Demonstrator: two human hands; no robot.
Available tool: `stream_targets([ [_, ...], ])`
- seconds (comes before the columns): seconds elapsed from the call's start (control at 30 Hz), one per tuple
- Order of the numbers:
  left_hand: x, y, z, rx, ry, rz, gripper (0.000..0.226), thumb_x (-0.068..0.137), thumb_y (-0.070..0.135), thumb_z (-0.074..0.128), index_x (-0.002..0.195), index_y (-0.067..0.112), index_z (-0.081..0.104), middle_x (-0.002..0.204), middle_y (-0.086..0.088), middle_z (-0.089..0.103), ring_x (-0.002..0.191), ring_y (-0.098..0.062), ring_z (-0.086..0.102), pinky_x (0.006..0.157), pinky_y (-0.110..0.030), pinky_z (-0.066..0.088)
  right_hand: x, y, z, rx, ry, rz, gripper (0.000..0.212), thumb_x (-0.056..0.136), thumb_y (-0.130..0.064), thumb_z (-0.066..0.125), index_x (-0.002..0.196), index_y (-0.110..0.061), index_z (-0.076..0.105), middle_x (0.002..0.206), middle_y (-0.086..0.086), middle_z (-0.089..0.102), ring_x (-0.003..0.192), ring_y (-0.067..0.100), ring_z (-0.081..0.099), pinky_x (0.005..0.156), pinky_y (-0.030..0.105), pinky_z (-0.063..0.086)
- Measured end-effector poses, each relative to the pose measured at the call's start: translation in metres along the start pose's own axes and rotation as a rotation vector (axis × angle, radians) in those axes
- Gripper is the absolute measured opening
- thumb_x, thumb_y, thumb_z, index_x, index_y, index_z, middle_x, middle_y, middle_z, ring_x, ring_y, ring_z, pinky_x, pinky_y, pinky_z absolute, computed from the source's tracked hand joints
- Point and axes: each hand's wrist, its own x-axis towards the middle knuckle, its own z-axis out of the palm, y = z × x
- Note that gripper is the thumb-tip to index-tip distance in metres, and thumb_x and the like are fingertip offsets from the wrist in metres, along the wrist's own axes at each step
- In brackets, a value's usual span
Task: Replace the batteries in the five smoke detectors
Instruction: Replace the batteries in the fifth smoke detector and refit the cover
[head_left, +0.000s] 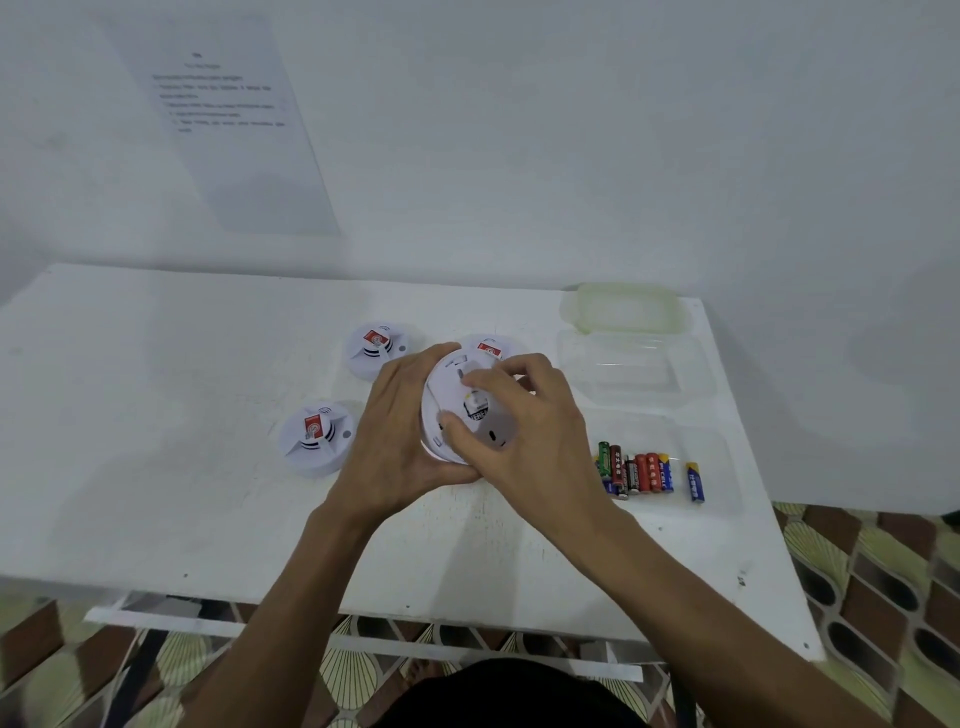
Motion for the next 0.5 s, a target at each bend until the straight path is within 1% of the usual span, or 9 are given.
stream_targets([
  [0.03, 0.0, -0.003, 0.0, -0.038, 0.009, -0.033, 0.068, 0.067, 0.087, 0.046, 0.126, 0.072, 0.015, 0.133, 0.05, 0.025, 0.125, 0.023, 0.024, 0.111, -0.014, 0.017, 0.0, -0.002, 0.001, -0.006, 0.01, 0.007, 0.037, 0.079, -0.04, 0.07, 0.111, -0.021, 0.069, 0.111, 0.003, 0.054, 0.1, 0.017, 0.052, 0.079, 0.021, 0.04],
  [0.13, 0.002, -0.004, -0.001, 0.007, 0.037, 0.049, 0.07, 0.075, 0.08, 0.046, 0.134, 0.063, 0.013, 0.139, 0.045, 0.02, 0.129, 0.019, 0.022, 0.11, -0.01, 0.016, -0.001, -0.008, 0.002, -0.006, -0.003, 0.046, 0.042, 0.078, -0.042, 0.068, 0.115, -0.022, 0.067, 0.105, 0.003, 0.051, 0.096, 0.016, 0.049, 0.074, 0.016, 0.035],
  [0.2, 0.003, -0.003, -0.001, 0.017, 0.044, 0.048, 0.068, 0.076, 0.08, 0.044, 0.134, 0.063, 0.014, 0.139, 0.043, 0.022, 0.128, 0.021, 0.021, 0.109, -0.008, 0.016, 0.0, -0.011, 0.001, -0.005, -0.038, 0.085, 0.044, 0.078, -0.043, 0.068, 0.118, -0.024, 0.064, 0.101, 0.0, 0.046, 0.094, 0.016, 0.049, 0.072, 0.019, 0.038],
  [0.23, 0.003, -0.004, 0.0, 0.015, 0.054, 0.054, 0.07, 0.076, 0.078, 0.047, 0.136, 0.057, 0.019, 0.139, 0.035, 0.026, 0.128, 0.018, 0.023, 0.109, -0.009, 0.017, 0.001, -0.013, 0.0, -0.003, -0.053, 0.107, 0.045, 0.078, -0.043, 0.069, 0.119, -0.025, 0.062, 0.101, 0.0, 0.046, 0.094, 0.017, 0.049, 0.073, 0.022, 0.041],
  [0.3, 0.005, -0.005, 0.002, 0.059, 0.098, 0.101, 0.077, 0.076, 0.067, 0.059, 0.138, 0.031, 0.032, 0.137, 0.017, 0.036, 0.129, 0.004, 0.032, 0.111, -0.018, 0.022, 0.003, -0.016, -0.001, -0.009, -0.056, 0.149, 0.046, 0.078, -0.044, 0.07, 0.119, -0.026, 0.059, 0.102, 0.001, 0.047, 0.096, 0.019, 0.05, 0.075, 0.026, 0.045],
  [0.33, 0.006, -0.005, 0.002, 0.083, 0.109, 0.124, 0.079, 0.074, 0.059, 0.065, 0.137, 0.021, 0.035, 0.136, 0.011, 0.04, 0.128, -0.003, 0.036, 0.11, -0.023, 0.025, 0.004, -0.017, -0.001, -0.019, -0.053, 0.161, 0.047, 0.078, -0.044, 0.069, 0.119, -0.026, 0.058, 0.103, 0.001, 0.048, 0.097, 0.019, 0.05, 0.075, 0.026, 0.043],
  [0.37, 0.006, -0.007, 0.002, 0.104, 0.118, 0.147, 0.08, 0.071, 0.053, 0.069, 0.134, 0.016, 0.038, 0.135, 0.006, 0.044, 0.127, -0.01, 0.041, 0.11, -0.028, 0.028, 0.004, -0.019, -0.001, -0.03, -0.05, 0.169, 0.046, 0.078, -0.045, 0.069, 0.119, -0.026, 0.058, 0.104, 0.001, 0.048, 0.098, 0.019, 0.05, 0.074, 0.024, 0.041],
  [0.43, 0.007, -0.005, 0.002, 0.14, 0.129, 0.154, 0.081, 0.069, 0.049, 0.072, 0.132, 0.008, 0.042, 0.133, -0.004, 0.049, 0.123, -0.021, 0.046, 0.107, -0.035, 0.033, 0.004, -0.022, 0.0, -0.045, -0.031, 0.18, 0.047, 0.078, -0.044, 0.069, 0.119, -0.025, 0.057, 0.103, -0.001, 0.046, 0.098, 0.018, 0.048, 0.074, 0.023, 0.036],
  [0.5, 0.006, -0.003, 0.001, 0.162, 0.141, 0.148, 0.08, 0.074, 0.054, 0.069, 0.13, 0.002, 0.046, 0.131, -0.007, 0.051, 0.122, -0.024, 0.047, 0.106, -0.034, 0.033, 0.003, -0.026, 0.003, -0.053, -0.001, 0.193, 0.048, 0.078, -0.044, 0.069, 0.118, -0.021, 0.056, 0.103, -0.001, 0.047, 0.098, 0.018, 0.047, 0.073, 0.023, 0.035],
])
